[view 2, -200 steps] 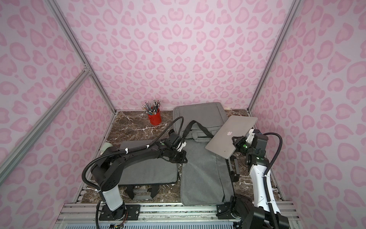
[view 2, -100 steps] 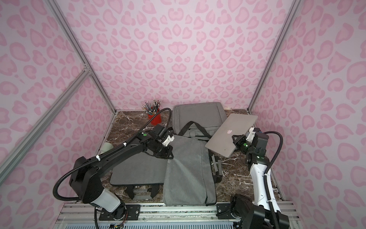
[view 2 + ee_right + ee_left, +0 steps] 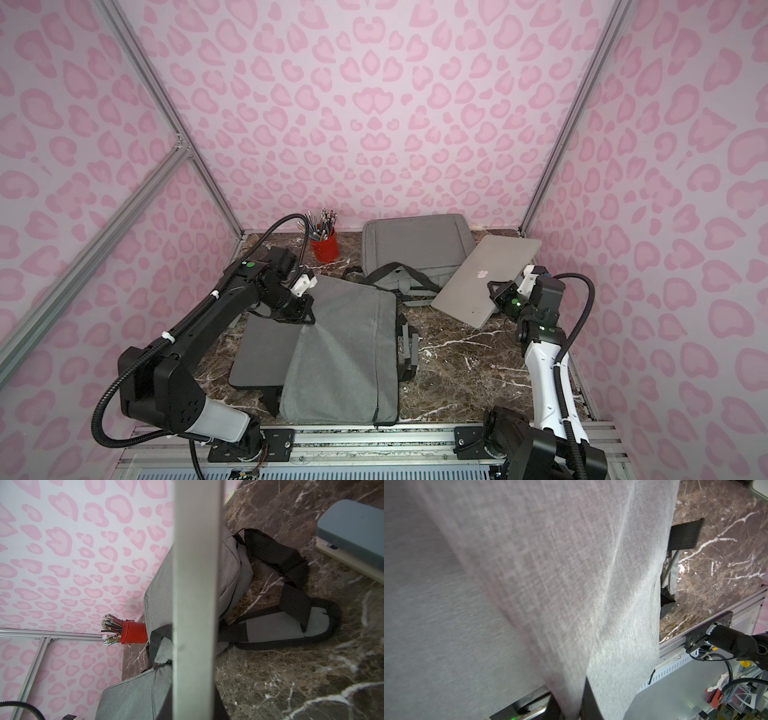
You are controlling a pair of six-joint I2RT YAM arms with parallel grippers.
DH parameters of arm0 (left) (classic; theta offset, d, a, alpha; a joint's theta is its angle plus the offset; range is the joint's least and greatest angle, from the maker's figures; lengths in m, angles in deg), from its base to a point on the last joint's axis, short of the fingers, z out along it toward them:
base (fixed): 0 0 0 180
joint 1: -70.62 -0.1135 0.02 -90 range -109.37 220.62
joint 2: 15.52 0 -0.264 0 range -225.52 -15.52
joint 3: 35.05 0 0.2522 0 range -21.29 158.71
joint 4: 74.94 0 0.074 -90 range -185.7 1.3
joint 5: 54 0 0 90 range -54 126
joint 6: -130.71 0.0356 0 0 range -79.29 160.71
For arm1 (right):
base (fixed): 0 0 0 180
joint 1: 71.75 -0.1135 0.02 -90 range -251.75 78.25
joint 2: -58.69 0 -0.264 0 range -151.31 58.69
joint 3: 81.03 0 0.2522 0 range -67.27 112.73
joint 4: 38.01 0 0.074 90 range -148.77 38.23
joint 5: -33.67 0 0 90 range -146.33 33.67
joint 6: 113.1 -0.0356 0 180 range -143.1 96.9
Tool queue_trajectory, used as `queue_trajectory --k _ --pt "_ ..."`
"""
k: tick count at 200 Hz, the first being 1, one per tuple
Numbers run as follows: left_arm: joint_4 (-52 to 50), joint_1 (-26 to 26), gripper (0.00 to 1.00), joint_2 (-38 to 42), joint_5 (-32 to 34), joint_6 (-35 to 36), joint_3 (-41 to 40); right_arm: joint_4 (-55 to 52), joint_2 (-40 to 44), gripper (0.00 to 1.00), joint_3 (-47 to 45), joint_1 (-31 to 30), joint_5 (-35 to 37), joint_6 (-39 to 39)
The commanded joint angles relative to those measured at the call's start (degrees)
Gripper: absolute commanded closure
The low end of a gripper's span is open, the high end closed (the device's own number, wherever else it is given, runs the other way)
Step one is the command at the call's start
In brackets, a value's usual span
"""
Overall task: Open the zippered laptop bag and take out the laptop
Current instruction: Pick up the zippered laptop bag from the center of the board, then place the zippered laptop bag in the zippered laptop bag.
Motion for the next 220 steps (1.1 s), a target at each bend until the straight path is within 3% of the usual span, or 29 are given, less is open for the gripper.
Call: queue_trajectory --k 1,35,62,92,168,201,220 --pt "-2.6 -3.3 0.98 0.5 3.9 4.5 1.2 5.5 0.3 1.0 1.0 0.4 -2.0 2.4" --pt "-2.5 -6.0 0.98 -0.8 15.1 4.1 1.7 4.2 0.4 1.0 0.9 0.7 -2.3 3.9" --pt "0.5 -6.9 0.97 -2.6 18.4 2.7 1.4 3.4 0.4 1.0 0.9 0.8 -3.5 5.1" --pt "2.8 -6.8 0.94 -6.3 26.4 2.0 1.8 1.3 0.2 1.0 1.4 0.8 -4.7 7.7" --pt "7.9 -6.1 0.66 -13.2 26.8 -0.3 -1.0 -1.7 0.7 1.0 1.6 -0.4 -8.7 11.8" --pt "8.6 -5.2 0.4 -10.4 24.5 -1.0 0.2 -2.3 0.5 1.0 2.2 -4.2 -10.3 14.5" --pt "9.4 -5.2 0.32 -7.3 19.7 -1.8 1.4 -2.4 0.6 1.0 2.5 -6.1 -11.0 15.1"
